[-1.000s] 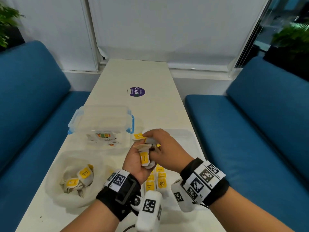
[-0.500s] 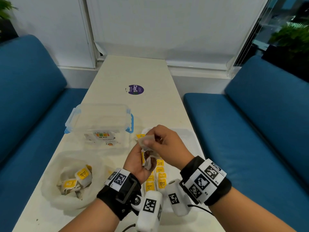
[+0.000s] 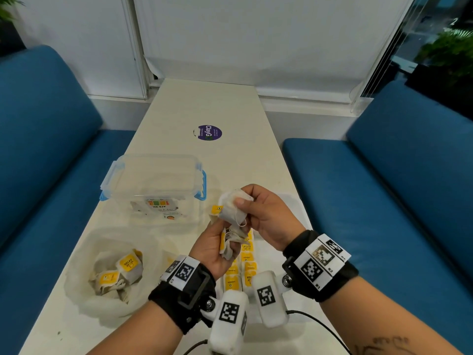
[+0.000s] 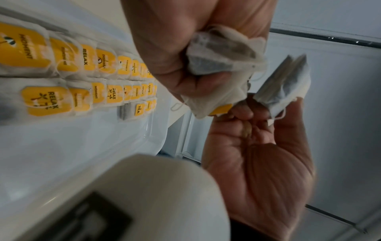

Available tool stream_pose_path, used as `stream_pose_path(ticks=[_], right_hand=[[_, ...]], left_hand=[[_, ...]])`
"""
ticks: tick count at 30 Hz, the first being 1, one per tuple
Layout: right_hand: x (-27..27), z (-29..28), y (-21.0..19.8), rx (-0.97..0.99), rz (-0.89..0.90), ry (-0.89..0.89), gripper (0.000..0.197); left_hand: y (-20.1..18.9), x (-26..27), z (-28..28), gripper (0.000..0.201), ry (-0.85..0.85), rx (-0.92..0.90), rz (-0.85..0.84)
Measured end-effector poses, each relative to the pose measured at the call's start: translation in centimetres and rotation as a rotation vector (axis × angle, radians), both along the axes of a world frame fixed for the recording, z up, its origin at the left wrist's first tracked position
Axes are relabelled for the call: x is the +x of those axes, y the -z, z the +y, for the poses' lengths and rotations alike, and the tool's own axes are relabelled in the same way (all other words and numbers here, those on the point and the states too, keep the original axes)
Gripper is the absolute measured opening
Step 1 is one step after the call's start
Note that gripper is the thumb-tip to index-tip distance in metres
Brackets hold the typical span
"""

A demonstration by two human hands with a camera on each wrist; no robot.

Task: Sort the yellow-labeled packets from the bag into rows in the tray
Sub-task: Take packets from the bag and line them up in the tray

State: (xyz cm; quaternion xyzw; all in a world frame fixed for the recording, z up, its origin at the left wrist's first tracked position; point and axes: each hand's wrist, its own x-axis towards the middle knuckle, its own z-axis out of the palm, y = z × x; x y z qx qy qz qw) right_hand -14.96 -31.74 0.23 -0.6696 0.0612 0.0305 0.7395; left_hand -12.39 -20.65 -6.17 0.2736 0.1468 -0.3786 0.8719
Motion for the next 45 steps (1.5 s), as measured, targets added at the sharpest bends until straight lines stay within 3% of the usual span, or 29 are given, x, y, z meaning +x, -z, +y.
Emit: stream_pose_path(ticks=[3, 6, 8, 15, 19, 23, 24, 29, 32, 35, 39, 42, 44, 45], right_hand=[[-0.1, 0.0, -1.0, -0.052, -0.057, 0.01, 0.019], [-0.1, -0.3, -2.2, -0.154, -0.155, 0.005, 0.03], [-0.1, -0.4, -2.7, -0.194, -0.194, -0.011, 0.032], [-0.1, -1.7, -3.9, -0.31, -0.198, 0.113, 0.041], [0.6, -3.6, -3.2, -0.797, -0.057, 0.041, 0.049], [1.4, -5.1, -1.9, -1.078, 0.065, -0.034, 0.014], [1.6, -5.5, -1.5, -1.099, 0.088, -0.034, 0.008], [2.8, -7.3, 1.7, -1.024, 0.3, -0.008, 0.016], [3.6, -7.8, 3.6, -1.019, 0.434, -0.055, 0.018], [4.4, -7.8, 4.9, -1.061, 0.537, -0.148, 0.009], [4.9, -7.7, 6.5, -1.09, 0.674, -0.294, 0.033], [5.3, -7.7, 7.5, -1.124, 0.706, -0.336, 0.04], [5.7, -7.8, 8.3, -1.139, 0.703, -0.349, 0.032], [6.0, -8.1, 8.8, -1.109, 0.706, -0.31, 0.019]], left_hand=[[-0.5, 0.1, 0.3, 0.019, -0.001, -0.003, -0.008], [-0.3, 0.6, 0.6, 0.048, -0.037, 0.014, 0.007], [-0.4, 0.8, 0.6, 0.052, -0.04, 0.002, 0.011], [-0.4, 1.0, 1.3, 0.024, -0.095, 0.027, 0.003], [-0.1, 0.9, 1.6, 0.024, -0.086, 0.055, 0.012], [0.0, 0.8, 1.5, 0.023, -0.074, 0.071, 0.012], [0.0, 0.8, 1.5, 0.022, -0.071, 0.073, 0.013], [-0.1, 0.7, 1.6, 0.02, -0.076, 0.076, 0.026], [0.0, 0.8, 1.7, 0.009, -0.082, 0.09, 0.051], [0.1, 0.8, 1.8, 0.014, -0.09, 0.1, 0.052], [0.3, 0.8, 2.0, 0.019, -0.109, 0.1, 0.045], [0.4, 0.7, 2.2, 0.019, -0.129, 0.109, 0.051], [0.4, 0.6, 2.3, 0.012, -0.136, 0.115, 0.058], [0.5, 0.6, 2.4, 0.009, -0.138, 0.116, 0.062]])
